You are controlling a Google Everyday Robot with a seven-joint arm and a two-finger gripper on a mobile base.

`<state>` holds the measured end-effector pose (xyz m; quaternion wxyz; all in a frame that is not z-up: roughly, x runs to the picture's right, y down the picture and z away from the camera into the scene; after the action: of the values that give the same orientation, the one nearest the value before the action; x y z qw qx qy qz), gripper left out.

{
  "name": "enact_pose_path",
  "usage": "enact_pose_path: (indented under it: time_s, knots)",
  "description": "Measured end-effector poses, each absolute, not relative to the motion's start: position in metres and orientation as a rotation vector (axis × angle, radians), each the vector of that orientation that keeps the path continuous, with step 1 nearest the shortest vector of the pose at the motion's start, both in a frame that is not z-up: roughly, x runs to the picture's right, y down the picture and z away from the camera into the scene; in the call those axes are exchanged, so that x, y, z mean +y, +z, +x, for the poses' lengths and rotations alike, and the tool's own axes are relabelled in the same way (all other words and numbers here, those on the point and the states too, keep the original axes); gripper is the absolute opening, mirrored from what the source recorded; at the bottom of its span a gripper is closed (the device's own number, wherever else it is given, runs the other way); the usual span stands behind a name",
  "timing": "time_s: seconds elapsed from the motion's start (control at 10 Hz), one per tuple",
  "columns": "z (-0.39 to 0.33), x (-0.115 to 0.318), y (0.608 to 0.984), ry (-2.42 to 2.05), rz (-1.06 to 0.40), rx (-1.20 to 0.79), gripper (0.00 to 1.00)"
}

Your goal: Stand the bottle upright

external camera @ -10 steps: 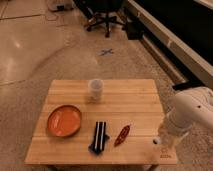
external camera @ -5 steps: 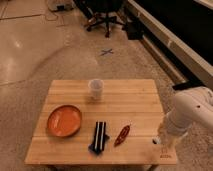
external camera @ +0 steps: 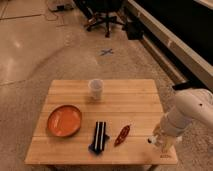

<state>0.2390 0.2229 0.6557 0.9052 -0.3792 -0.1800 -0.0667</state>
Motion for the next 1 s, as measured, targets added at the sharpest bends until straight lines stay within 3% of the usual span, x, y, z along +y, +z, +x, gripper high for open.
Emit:
enact_pose_path:
  time_s: [0.6, 1.0]
  knots:
    - [0.223, 0.217, 0.671, 0.054, -0.822, -0.521, 0.00]
    - [0.233, 0.207, 0.685, 0.262, -0.806, -0.513, 0.00]
